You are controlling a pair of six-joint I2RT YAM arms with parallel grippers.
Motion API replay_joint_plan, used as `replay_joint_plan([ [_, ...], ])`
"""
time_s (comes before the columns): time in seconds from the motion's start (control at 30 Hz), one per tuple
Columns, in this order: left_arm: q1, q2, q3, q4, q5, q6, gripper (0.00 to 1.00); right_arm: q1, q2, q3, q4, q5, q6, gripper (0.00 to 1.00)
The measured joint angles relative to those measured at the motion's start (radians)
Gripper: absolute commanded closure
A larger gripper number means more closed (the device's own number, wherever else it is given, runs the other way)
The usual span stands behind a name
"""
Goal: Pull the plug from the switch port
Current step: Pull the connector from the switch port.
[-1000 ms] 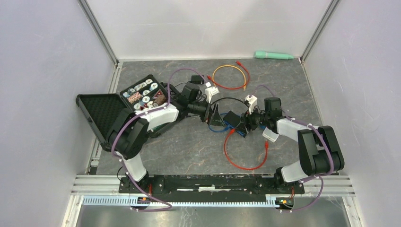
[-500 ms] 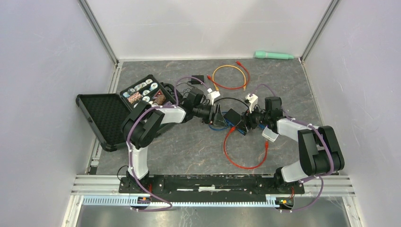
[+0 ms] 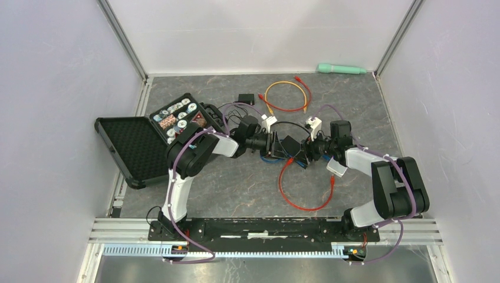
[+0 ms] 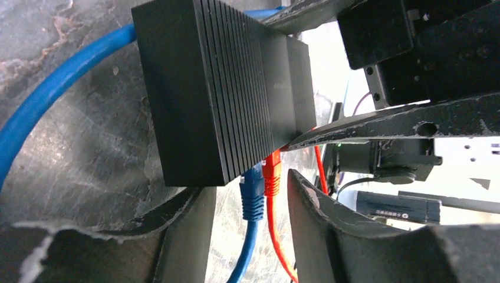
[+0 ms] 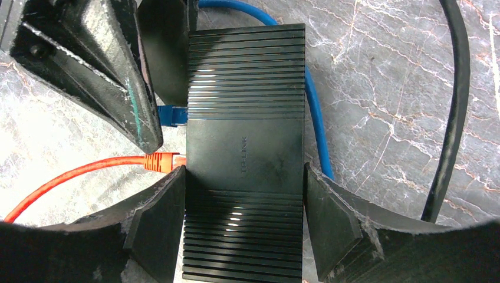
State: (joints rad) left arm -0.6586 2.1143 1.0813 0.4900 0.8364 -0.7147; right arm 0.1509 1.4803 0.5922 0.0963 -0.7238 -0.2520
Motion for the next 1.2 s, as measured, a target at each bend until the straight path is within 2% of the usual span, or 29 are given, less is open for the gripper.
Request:
replay_joint_plan([
  [0.13,0.0,0.021,-0.019,0.112,-0.004,-0.091,0.52,0.0,0.0,0.0,0.0,0.002,-0.001,0.91],
  [0.33,0.0,0.021,-0.039,0.19,-0.017,-0.161,0.61,0.0,0.0,0.0,0.0,0.003,-0.006,0.91],
  [0.4,0.0,0.021,-0.04,0.198,-0.023,-0.165,0.65,0.0,0.0,0.0,0.0,0.003,-0.007,0.91],
  [0.67,0.002,0.037,-0.041,0.208,-0.022,-0.176,0.65,0.0,0.004,0.0,0.0,0.006,-0.008,0.91],
  [1.0,0.003,0.05,-0.041,0.224,-0.022,-0.179,0.75,0.0,0.007,0.0,-0.001,0.007,-0.008,0.91],
  [1.2,0.003,0.061,-0.041,0.242,-0.02,-0.2,0.78,0.0,0.008,0.0,-0.002,0.01,-0.014,0.91],
])
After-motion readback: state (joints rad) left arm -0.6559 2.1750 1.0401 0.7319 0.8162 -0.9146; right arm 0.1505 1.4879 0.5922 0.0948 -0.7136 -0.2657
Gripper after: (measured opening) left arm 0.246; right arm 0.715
